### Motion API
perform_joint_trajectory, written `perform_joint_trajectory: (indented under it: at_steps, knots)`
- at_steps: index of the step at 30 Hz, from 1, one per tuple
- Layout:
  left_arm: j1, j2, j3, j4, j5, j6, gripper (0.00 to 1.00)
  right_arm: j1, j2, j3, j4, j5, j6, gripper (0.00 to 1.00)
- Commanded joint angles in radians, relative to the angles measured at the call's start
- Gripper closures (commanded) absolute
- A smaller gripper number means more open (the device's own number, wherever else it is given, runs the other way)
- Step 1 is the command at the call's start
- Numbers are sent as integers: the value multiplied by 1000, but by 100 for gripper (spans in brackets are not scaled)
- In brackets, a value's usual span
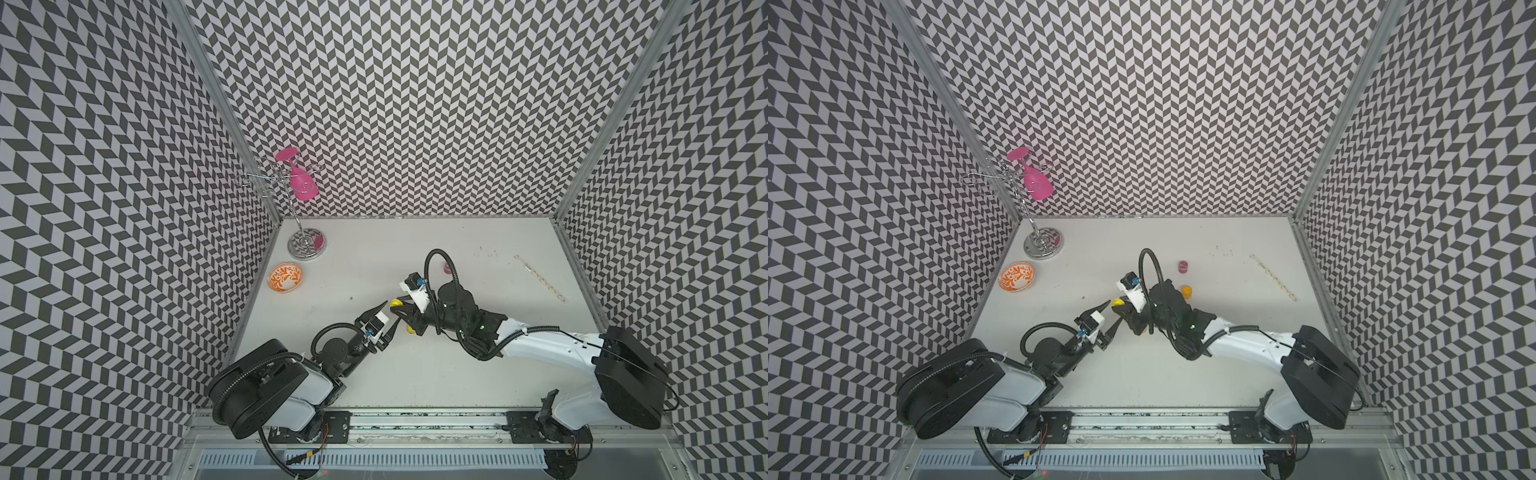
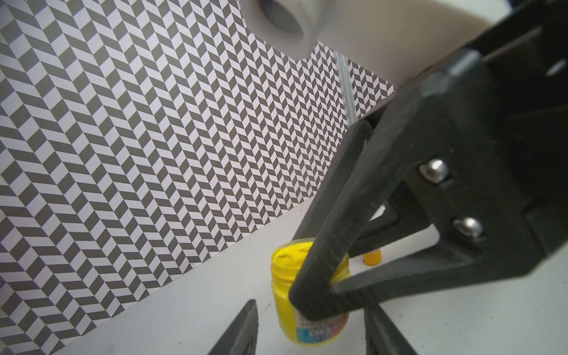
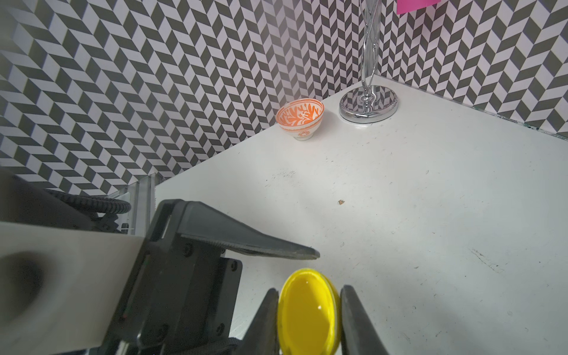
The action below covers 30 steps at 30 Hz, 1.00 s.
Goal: Close the paint jar lid
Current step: Pick up the paint jar from the center of the board.
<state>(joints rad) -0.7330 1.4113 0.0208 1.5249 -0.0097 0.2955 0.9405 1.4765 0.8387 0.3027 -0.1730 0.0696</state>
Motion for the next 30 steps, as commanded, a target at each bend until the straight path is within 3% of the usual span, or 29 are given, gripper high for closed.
perform_joint_trajectory:
  at_steps: [1, 11, 17, 24, 26, 30]
  knots:
    - [-4, -14, -3, 327, -12, 4, 46, 9, 10, 22, 73, -8, 4, 71]
    - [-4, -21, -3, 327, -25, 8, 52, 26, 30, 20, 102, -28, 16, 71]
    - [0, -30, -5, 325, -43, 4, 64, 46, 36, 15, 122, -18, 15, 72]
    - [3, -30, -7, 325, -38, -6, 69, 57, 16, -16, 174, 9, 15, 73]
    - [3, -35, -10, 325, -41, 0, 71, 58, 18, -16, 173, 12, 13, 68]
    - [4, -35, -10, 317, -65, 15, 71, 57, -27, -18, 139, 97, -3, 45]
